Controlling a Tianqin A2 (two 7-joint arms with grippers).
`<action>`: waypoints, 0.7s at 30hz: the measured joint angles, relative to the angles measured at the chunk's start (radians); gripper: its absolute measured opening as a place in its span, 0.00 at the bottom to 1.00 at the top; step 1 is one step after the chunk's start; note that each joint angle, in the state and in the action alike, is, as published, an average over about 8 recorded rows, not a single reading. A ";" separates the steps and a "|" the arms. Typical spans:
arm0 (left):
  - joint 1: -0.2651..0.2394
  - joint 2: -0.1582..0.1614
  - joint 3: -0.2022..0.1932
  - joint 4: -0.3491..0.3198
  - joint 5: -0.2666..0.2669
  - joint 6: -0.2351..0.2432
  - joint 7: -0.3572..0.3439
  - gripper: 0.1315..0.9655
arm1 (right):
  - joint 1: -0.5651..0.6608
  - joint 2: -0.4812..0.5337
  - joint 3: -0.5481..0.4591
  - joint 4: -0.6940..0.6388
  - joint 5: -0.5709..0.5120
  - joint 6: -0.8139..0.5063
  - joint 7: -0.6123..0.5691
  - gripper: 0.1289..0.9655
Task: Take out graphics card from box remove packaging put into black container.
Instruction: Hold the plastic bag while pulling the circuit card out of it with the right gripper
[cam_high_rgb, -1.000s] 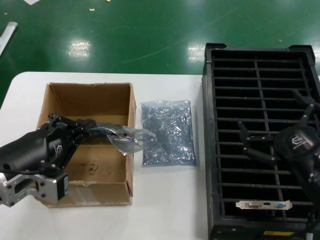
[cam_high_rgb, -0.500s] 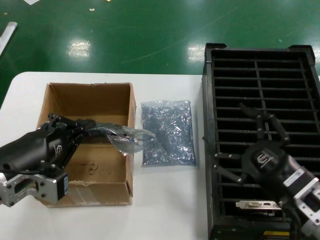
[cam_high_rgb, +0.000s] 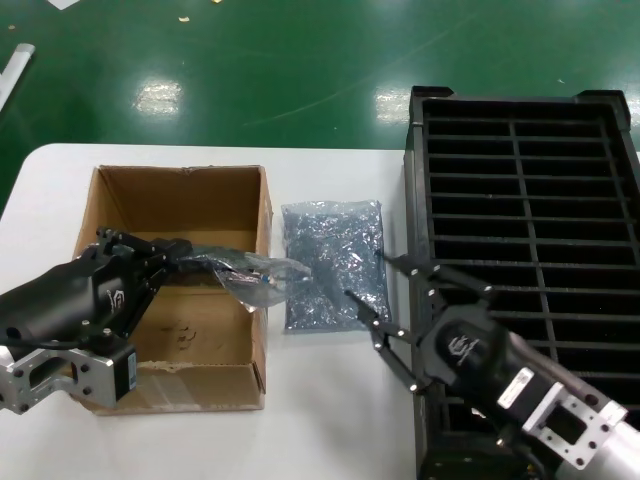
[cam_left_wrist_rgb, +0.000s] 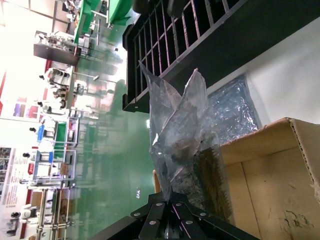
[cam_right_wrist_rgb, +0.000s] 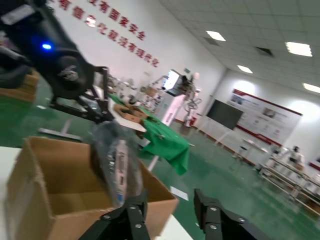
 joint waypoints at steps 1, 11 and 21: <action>0.000 0.000 0.000 0.000 0.000 0.000 0.000 0.01 | 0.003 0.003 -0.008 0.000 -0.003 -0.003 0.001 0.38; 0.000 0.000 0.000 0.000 0.000 0.000 0.000 0.01 | 0.035 0.031 -0.085 0.002 -0.034 -0.032 0.016 0.16; 0.000 0.000 0.000 0.000 0.000 0.000 0.000 0.01 | 0.124 0.038 -0.161 -0.051 -0.097 -0.029 0.059 0.03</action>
